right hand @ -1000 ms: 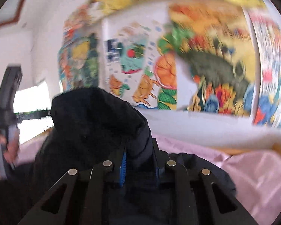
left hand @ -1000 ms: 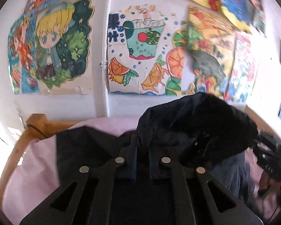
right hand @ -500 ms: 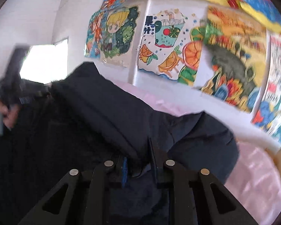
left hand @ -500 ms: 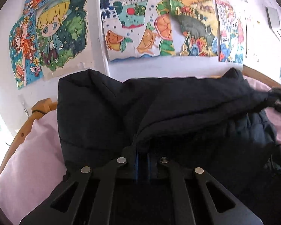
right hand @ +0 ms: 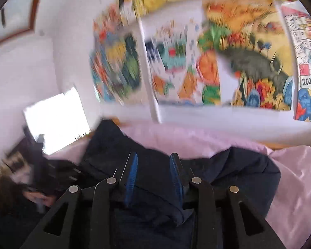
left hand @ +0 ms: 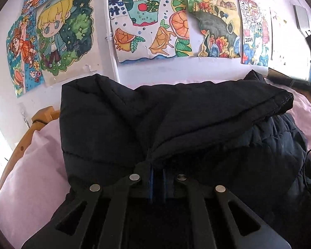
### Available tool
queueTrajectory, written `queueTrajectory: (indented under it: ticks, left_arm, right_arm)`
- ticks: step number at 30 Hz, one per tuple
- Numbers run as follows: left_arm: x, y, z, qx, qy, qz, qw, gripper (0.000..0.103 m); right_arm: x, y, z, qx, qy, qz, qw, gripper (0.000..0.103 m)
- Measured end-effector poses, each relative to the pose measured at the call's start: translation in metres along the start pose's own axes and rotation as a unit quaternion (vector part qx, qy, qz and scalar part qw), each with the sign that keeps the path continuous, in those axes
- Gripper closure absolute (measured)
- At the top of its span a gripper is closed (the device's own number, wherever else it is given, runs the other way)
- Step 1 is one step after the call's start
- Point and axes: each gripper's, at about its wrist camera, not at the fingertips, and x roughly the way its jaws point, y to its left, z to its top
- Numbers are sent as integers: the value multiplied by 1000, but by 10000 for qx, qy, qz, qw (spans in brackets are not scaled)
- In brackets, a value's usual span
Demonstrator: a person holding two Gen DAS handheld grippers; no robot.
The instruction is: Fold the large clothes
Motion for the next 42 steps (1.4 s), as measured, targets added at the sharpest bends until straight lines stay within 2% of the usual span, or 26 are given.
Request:
queueTrajectory:
  ticks: [2, 3, 7, 9, 12, 14, 17, 19, 23, 27, 31, 34, 39, 42]
  left_arm:
    - [3, 3, 0, -92, 93, -104, 9999, 98]
    - [5, 6, 0, -218, 169, -166, 9995, 97]
    - [-6, 20, 4, -942, 302, -657, 9929, 90]
    - [-19, 25, 6, -1127, 255, -829, 9898, 89]
    - [-45, 28, 12, -1250, 18, -826, 9887, 81]
    - [-60, 28, 21, -1350, -240, -939, 9861, 67]
    - [-76, 26, 42, -1516, -736, -1161, 9788, 53]
    - [-68, 13, 58, -1350, -690, -989, 9835, 50]
    - [-15, -18, 77, -729, -181, -415, 9963, 50]
    - [43, -21, 64, -507, 397, 13, 9979, 52]
    - [56, -10, 40, -270, 281, -107, 9992, 52]
    - [60, -5, 31, -361, 240, -239, 9988, 52]
    - [76, -5, 20, -295, 213, -175, 9992, 51]
    - [89, -2, 18, -352, 304, -163, 9988, 51]
  right_arm:
    - [25, 3, -15, -117, 393, -186, 9990, 79]
    - [37, 4, -26, -188, 567, -286, 9978, 79]
    - [56, 9, -57, -388, 598, -581, 9958, 79]
    - [57, 11, -62, -454, 583, -647, 9952, 79]
    - [57, 7, -64, -402, 560, -619, 9957, 79]
    - [58, 7, -67, -398, 530, -634, 9958, 79]
    - [60, 16, -75, -608, 499, -861, 9932, 79]
    - [62, 23, -77, -763, 497, -997, 9908, 79]
    - [62, 25, -78, -826, 475, -1037, 9900, 79]
    - [57, 22, -80, -696, 350, -938, 9925, 79]
    - [54, 17, -81, -554, 268, -813, 9948, 79]
    - [55, 15, -84, -492, 193, -748, 9958, 79]
    - [66, 18, -86, -651, 295, -896, 9934, 79]
    - [80, 10, -90, -606, 394, -810, 9941, 79]
